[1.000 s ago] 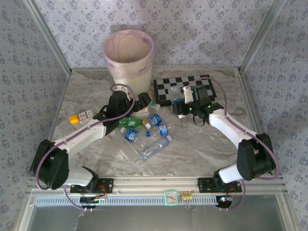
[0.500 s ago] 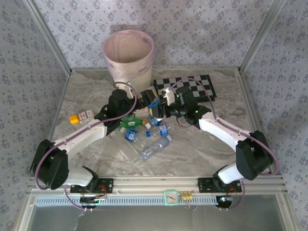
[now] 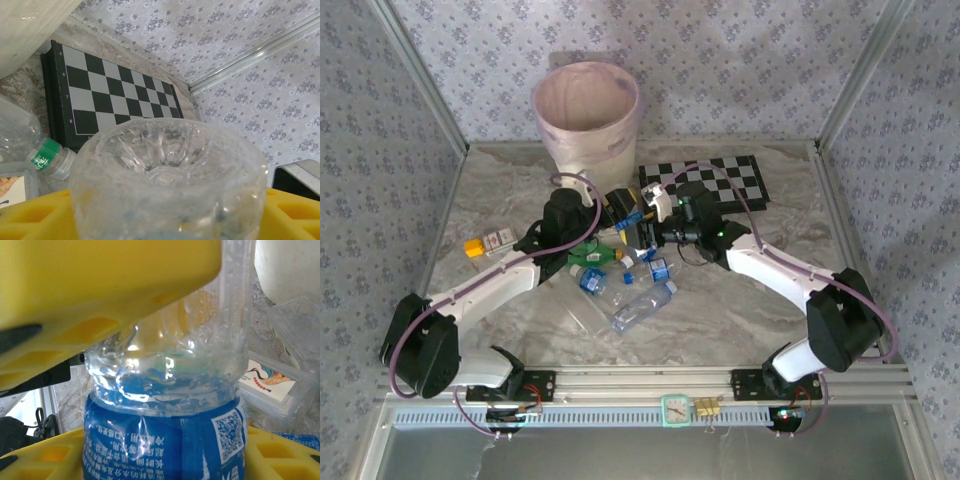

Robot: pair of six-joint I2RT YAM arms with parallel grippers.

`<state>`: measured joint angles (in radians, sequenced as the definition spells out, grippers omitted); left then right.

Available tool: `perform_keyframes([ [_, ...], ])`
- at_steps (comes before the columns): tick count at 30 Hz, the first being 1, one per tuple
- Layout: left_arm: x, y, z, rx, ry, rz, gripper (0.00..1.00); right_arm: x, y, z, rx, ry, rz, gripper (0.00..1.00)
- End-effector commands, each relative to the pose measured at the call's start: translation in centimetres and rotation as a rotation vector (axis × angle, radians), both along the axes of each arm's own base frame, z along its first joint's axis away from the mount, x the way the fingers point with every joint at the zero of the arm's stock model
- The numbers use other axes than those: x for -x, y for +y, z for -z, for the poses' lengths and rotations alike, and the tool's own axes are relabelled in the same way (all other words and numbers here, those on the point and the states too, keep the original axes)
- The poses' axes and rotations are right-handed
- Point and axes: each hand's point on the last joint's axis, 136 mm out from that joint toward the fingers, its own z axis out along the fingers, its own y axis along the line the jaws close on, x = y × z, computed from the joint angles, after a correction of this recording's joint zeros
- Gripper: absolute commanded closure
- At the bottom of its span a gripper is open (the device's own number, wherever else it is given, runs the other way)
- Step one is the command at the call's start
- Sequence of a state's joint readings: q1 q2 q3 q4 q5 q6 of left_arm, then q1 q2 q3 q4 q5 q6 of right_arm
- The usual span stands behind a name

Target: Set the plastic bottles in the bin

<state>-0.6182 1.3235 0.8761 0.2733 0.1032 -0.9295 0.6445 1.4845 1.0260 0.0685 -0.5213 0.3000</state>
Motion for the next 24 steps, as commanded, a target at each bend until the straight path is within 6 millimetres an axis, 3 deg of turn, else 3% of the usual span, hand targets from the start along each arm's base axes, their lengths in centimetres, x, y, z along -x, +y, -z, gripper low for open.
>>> perform_keyframes([
  [1, 0.1, 0.4, -0.9, 0.013, -0.025, -0.022, 0.32, 0.0, 1.2, -2.6, -0.057, -0.046, -0.033, 0.48],
  [6, -0.1, 1.1, -1.0, 0.010, -0.030, -0.053, 0.40, -0.1, 1.7, -3.1, -0.062, -0.055, -0.035, 0.42],
  [10, -0.5, 2.5, -2.1, -0.001, -0.062, -0.096, 0.46, -0.2, 1.7, -3.6, -0.066, -0.074, -0.021, 0.20],
  [12, -1.1, 3.6, -3.0, -0.014, -0.079, -0.124, 0.46, -0.2, 1.6, -3.7, -0.067, -0.081, -0.019, 0.15],
  [20, -3.6, 7.3, -9.1, -0.066, -0.226, -0.209, 0.46, 0.6, 0.5, -4.4, -0.076, -0.087, -0.001, 0.00],
  [24, -4.4, 8.3, -12.5, -0.102, -0.319, -0.234, 0.46, 0.4, -0.7, -3.7, -0.031, -0.088, 0.048, 0.00],
])
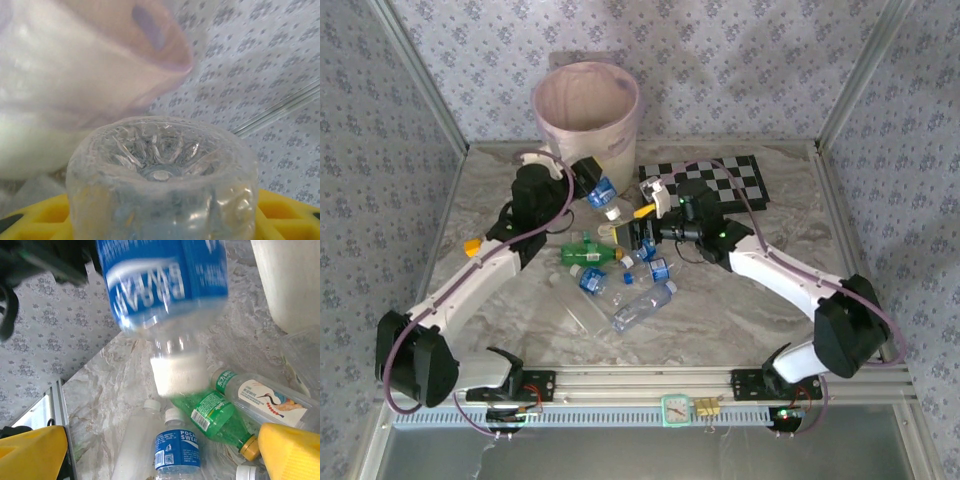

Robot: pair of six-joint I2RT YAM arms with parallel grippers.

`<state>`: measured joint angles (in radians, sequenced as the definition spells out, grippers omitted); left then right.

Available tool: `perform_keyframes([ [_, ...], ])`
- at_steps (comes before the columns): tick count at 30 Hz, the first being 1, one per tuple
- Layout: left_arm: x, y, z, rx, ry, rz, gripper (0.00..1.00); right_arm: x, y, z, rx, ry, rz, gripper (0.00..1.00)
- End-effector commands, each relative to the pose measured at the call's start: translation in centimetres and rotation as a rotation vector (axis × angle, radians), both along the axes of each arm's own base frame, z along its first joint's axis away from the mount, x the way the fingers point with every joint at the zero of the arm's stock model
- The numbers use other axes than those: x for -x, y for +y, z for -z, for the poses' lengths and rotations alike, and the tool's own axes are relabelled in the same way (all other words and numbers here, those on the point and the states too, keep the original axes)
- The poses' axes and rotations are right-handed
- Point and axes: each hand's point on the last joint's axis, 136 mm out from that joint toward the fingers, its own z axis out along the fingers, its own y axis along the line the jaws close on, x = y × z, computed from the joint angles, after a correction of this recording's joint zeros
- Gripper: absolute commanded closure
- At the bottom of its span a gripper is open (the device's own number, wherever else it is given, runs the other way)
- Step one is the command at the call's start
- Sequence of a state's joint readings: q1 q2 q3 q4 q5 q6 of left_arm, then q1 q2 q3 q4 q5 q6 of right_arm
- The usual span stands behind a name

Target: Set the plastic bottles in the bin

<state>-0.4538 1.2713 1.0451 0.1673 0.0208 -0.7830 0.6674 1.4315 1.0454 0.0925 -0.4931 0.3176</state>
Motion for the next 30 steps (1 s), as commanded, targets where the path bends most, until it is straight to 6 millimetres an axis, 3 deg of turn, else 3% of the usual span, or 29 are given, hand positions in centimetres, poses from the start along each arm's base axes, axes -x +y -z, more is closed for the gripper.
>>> perform_keyframes([
  [1, -0.3, 1.2, -5.4, -0.055, -0.151, -0.028, 0.46, -0.3, -1.4, 0.2, 0.036, -0.014, 0.059, 0.00],
  [8, -3.1, 2.6, -11.5, -0.150, -0.306, -0.073, 0.46, -2.0, -4.2, 3.0, 0.115, 0.065, 0.223, 0.00],
  [16, -8.2, 3.4, -14.2, -0.347, -0.387, -0.163, 0.46, -2.8, -8.8, 4.6, 0.184, 0.124, 0.421, 0.00],
  [23, -13.1, 4.9, -14.9, -0.345, -0.406, -0.242, 0.46, -2.2, -11.1, 4.8, 0.174, 0.150, 0.471, 0.00],
  [27, -16.6, 4.7, -12.9, -0.398, -0.361, -0.252, 0.46, -1.9, -11.4, 4.5, 0.158, 0.148, 0.480, 0.00],
  [28, -17.4, 4.5, -11.5, -0.412, -0.328, -0.241, 0.46, -1.9, -11.4, 4.5, 0.155, 0.147, 0.481, 0.00],
  [30, -18.5, 4.1, -11.1, -0.426, -0.305, -0.223, 0.46, -1.8, -11.5, 4.6, 0.152, 0.148, 0.485, 0.00],
])
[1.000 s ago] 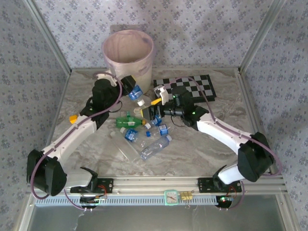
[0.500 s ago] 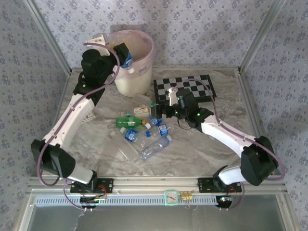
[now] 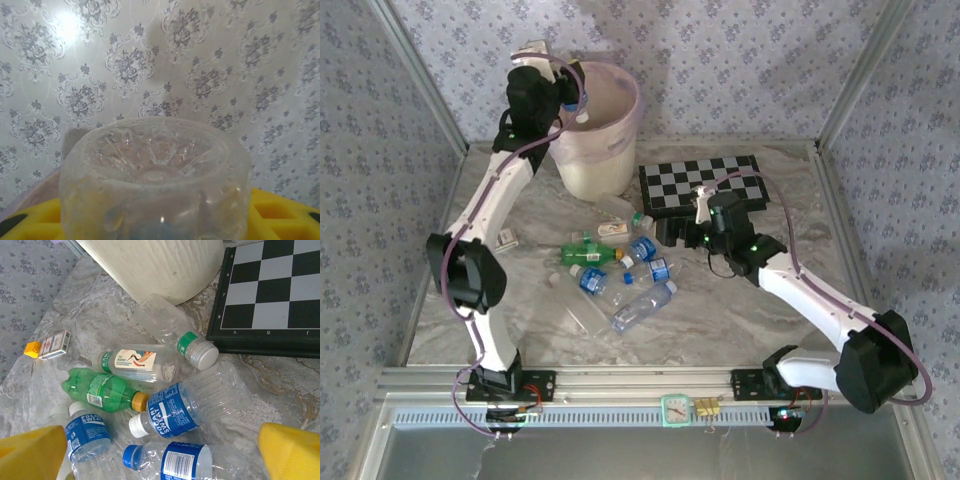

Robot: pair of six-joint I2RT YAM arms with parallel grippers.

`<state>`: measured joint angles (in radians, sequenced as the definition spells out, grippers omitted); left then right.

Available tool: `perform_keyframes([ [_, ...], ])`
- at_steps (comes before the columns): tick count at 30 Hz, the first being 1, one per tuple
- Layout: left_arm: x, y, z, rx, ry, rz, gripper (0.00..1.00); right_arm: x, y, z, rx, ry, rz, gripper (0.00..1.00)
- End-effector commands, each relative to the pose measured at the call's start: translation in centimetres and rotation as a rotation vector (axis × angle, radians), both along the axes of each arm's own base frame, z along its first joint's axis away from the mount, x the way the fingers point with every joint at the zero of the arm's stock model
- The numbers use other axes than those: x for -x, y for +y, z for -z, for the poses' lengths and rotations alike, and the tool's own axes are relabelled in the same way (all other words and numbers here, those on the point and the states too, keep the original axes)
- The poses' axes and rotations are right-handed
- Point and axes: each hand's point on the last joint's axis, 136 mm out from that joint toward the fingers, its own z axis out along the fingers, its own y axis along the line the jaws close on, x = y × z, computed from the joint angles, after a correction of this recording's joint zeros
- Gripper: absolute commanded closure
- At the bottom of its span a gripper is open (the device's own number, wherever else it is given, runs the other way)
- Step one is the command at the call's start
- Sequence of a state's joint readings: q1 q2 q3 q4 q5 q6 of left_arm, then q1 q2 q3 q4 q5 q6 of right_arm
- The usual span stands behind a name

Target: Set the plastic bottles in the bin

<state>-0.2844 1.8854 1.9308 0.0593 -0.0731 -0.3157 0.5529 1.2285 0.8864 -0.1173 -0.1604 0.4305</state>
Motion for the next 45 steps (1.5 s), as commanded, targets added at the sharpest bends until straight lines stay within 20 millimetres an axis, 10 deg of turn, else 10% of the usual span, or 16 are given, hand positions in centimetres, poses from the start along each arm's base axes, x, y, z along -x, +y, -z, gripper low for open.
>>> perform_keyframes([
  [1, -1.3, -0.1, 0.4, -0.047, 0.030, -0.003, 0.46, 0.3, -0.6, 0.2, -0.007, 0.010, 0.027, 0.00],
  [12, -4.6, -1.3, 7.1, -0.084, 0.201, 0.012, 0.40, 0.3, -0.9, 0.6, 0.000, 0.021, 0.038, 0.00],
  [22, -3.4, -1.9, 4.4, -0.047, 0.179, 0.061, 0.07, 0.5, -0.5, 1.8, 0.013, 0.041, 0.026, 0.00],
  [34, 6.0, -1.9, -3.0, 0.075, 0.016, 0.200, 0.00, 2.3, -0.3, 7.2, 0.027, 0.266, 0.181, 0.00],
  [40, 12.4, -0.5, -0.1, 0.121, 0.008, 0.199, 0.00, 6.5, -0.9, 10.4, 0.072, 0.444, 0.286, 0.00],
  [45, 16.8, -1.0, 6.4, 0.178, 0.134, 0.217, 0.00, 9.3, -1.7, 10.9, 0.072, 0.552, 0.330, 0.00],
])
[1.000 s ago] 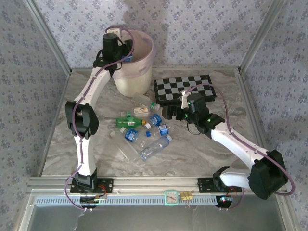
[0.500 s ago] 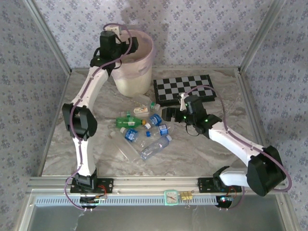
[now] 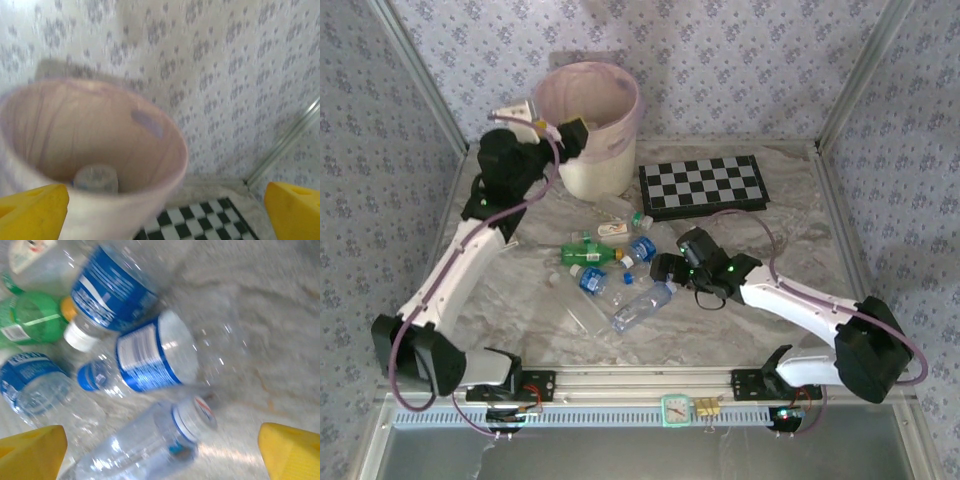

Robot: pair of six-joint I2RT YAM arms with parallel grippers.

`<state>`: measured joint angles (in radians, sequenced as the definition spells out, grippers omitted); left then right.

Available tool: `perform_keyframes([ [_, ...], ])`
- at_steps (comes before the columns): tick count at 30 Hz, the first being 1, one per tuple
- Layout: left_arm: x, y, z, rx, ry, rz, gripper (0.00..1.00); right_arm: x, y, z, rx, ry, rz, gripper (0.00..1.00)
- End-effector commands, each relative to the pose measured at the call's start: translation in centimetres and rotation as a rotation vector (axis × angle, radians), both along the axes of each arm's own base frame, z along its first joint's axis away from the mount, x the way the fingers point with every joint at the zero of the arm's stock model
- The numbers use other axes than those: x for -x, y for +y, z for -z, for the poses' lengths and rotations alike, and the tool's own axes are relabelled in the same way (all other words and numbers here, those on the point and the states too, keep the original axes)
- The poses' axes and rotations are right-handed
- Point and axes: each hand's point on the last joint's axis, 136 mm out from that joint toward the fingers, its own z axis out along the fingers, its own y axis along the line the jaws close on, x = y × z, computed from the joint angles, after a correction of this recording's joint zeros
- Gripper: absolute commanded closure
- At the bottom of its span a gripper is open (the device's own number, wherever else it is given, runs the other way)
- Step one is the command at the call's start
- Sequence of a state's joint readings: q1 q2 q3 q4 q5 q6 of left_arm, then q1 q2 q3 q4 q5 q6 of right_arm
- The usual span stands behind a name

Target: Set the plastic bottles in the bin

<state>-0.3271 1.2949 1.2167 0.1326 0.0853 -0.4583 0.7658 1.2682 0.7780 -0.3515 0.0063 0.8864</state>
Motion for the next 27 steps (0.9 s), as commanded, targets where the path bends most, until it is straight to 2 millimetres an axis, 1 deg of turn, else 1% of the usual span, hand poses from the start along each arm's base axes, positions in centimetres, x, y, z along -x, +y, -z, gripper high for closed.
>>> perform_keyframes([
  [1, 2.0, -0.7, 3.7, 0.064, 0.075, 0.011, 0.00, 2.0, -1.8, 0.6, 0.001, 0.107, 0.119, 0.00],
  [3, 3.6, -1.2, 6.2, 0.098, 0.126, 0.015, 0.00, 2.5, -1.2, 1.0, -0.053, 0.150, 0.147, 0.00],
  [5, 4.8, -1.7, 8.8, 0.121, 0.185, 0.024, 0.00, 2.9, -0.5, 1.5, -0.105, 0.181, 0.175, 0.00],
  [9, 6.2, -2.1, 13.2, 0.138, 0.303, 0.029, 0.00, 3.2, 1.1, 2.2, -0.162, 0.190, 0.203, 0.04],
  [11, 6.8, -2.2, 14.8, 0.149, 0.344, 0.028, 0.00, 3.3, 1.7, 2.5, -0.166, 0.194, 0.209, 0.06],
  [14, 7.5, -2.1, 16.7, 0.164, 0.390, 0.023, 0.00, 3.2, 2.4, 2.6, -0.187, 0.191, 0.219, 0.07],
  [16, 7.9, -2.0, 17.5, 0.157, 0.408, 0.022, 0.00, 3.0, 2.6, 2.7, -0.198, 0.190, 0.228, 0.08],
  [18, 8.3, -1.6, 17.9, 0.142, 0.418, 0.003, 0.00, 2.7, 2.7, 2.9, -0.200, 0.188, 0.243, 0.09],
  [23, 9.1, 0.3, 17.4, 0.116, 0.385, -0.060, 0.00, 2.1, 2.6, 4.0, -0.211, 0.204, 0.293, 0.13],
  [27, 9.9, 1.9, 17.2, 0.102, 0.361, -0.120, 0.00, 2.2, 3.1, 5.1, -0.204, 0.244, 0.293, 0.18],
])
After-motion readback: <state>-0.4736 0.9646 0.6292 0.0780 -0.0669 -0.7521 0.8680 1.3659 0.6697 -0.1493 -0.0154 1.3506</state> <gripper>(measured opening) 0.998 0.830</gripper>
